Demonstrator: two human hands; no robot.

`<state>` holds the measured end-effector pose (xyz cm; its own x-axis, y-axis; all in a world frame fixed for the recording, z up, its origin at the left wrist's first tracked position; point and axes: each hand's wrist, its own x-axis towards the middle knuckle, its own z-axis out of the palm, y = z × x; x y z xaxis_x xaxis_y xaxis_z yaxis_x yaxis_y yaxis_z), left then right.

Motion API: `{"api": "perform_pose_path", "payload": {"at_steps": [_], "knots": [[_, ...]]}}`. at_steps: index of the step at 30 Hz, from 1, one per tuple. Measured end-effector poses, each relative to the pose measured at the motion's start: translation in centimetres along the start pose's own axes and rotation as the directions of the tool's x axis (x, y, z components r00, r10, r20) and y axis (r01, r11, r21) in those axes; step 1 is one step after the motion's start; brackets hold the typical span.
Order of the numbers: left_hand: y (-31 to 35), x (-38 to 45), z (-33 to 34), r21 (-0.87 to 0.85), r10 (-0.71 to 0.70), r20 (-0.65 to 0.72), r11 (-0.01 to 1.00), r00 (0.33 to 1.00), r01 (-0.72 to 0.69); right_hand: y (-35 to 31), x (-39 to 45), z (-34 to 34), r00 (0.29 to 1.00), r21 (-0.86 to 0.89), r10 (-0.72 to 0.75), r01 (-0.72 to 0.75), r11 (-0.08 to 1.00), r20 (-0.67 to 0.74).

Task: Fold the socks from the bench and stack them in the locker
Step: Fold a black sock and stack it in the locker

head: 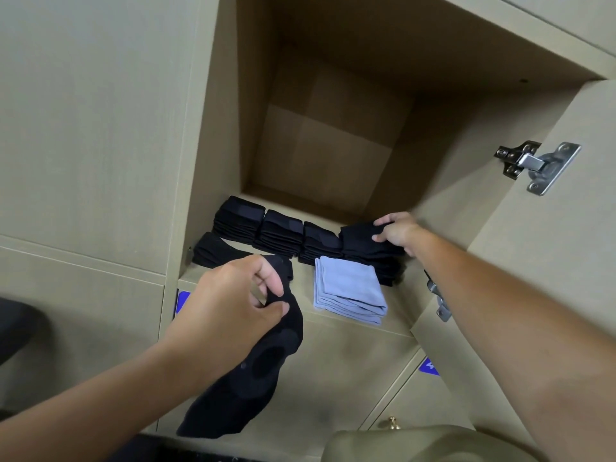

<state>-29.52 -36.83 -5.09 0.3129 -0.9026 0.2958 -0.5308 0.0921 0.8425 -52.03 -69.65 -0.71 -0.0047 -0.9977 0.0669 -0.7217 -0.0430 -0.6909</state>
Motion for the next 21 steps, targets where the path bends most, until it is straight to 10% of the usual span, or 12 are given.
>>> {"api": "perform_pose_path", "payload": {"at_steps": [14,21], "knots": [[-0.8,0.3,0.3,0.004,-0.027,0.017,1.000,0.999,0.027,1.2,0.7,2.1,0.975,-0.449,-0.196,0.128,0.884,-0.107],[-1.4,0.5,0.4,-0.006,-0.041,0.025,0.999,0.999,0.041,1.5,-0.8,4.2,0.933,-0.376,-0.083,0.221,0.900,0.350]]}}
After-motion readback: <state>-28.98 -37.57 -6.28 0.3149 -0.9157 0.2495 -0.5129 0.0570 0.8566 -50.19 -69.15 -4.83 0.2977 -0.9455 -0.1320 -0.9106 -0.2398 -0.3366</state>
